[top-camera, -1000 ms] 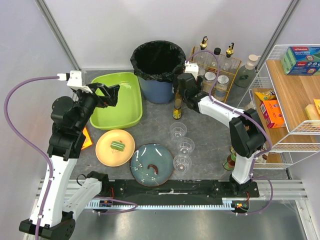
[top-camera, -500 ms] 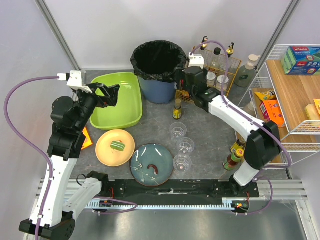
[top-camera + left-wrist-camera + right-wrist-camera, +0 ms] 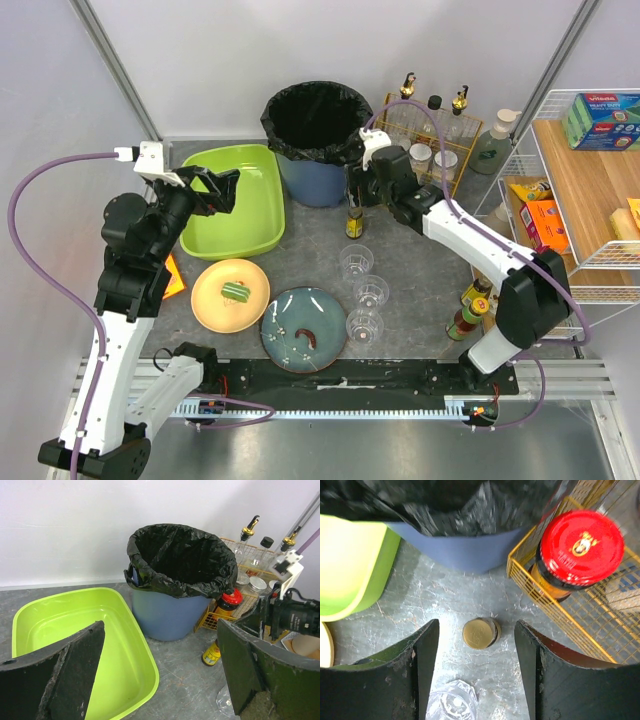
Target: Clear the kitchen counter
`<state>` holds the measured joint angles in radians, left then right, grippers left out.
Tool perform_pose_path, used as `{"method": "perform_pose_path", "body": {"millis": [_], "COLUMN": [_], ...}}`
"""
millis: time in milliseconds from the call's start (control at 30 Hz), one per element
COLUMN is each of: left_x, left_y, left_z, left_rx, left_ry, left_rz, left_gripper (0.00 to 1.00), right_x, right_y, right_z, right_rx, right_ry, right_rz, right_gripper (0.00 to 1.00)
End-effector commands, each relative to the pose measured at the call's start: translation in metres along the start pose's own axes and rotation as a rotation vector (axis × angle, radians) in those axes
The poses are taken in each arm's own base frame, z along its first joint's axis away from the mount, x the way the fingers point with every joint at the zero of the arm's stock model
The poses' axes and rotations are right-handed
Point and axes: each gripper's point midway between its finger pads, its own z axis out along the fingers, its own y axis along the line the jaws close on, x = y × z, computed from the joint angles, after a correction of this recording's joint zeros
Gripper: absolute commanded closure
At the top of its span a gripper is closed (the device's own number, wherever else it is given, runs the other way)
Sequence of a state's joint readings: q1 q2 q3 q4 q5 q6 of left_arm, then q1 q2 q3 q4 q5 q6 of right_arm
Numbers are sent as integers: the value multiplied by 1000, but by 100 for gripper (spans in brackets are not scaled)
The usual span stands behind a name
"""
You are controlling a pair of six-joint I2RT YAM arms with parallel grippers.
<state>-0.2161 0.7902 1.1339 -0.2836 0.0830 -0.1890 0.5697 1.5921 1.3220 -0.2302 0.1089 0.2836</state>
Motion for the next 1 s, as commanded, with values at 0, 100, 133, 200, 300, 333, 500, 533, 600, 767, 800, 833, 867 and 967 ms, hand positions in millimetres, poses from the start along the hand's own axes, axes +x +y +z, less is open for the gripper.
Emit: {"method": "perform_pose_path", "body": {"millis": [0, 100, 133, 200, 300, 333, 500, 533, 600, 767, 800, 833, 867, 967], "left_x": [-8, -7, -8, -8, -9, -9, -9, -9, -9, -10, -11, -9, -10, -12], "left_y": [-4, -3, -3, -4, -3, -3, -3, -2, -3, -3, -3, -3, -3, -3], "left_z": [-4, -4, -5, -5, -6, -6, -7, -7, -6, -7, -8, -7, -7, -7], "left_rx": [20, 16, 17, 18, 14, 14, 13, 10, 13, 12, 10, 14, 13, 12], "left_ry": [-30, -29, -31, -31, -36, -34, -36, -35, -35, -38, -40, -35, -35, -41], "left_rz": [26, 23, 23, 22, 20, 20, 22, 22, 22, 22, 22, 22, 20, 21], "left_gripper": [2, 2, 2, 2, 2, 2, 2, 2, 2, 2, 2, 2, 2, 2], "right_x": [19, 28, 30, 35, 43, 46, 55, 54, 53, 41, 38, 31, 26, 4], "right_y": [6, 8, 8, 8, 7, 7, 4, 1, -2, -7, -7, -6, -6, -11], "right_z": [9, 16, 18, 23, 28, 30, 37, 38, 39, 34, 32, 28, 24, 9], "right_rx": [-34, -40, -42, -42, -36, -34, -11, 0, 23, 46, 48, 45, 45, 69], "right_ry": [46, 72, 81, 96, 122, 131, 151, 146, 138, 99, 91, 70, 59, 6], "right_rz": [16, 14, 14, 11, 15, 16, 11, 12, 16, 17, 16, 14, 12, 11], "right_gripper": [32, 32, 32, 32, 33, 34, 42, 45, 50, 75, 80, 83, 85, 89]}}
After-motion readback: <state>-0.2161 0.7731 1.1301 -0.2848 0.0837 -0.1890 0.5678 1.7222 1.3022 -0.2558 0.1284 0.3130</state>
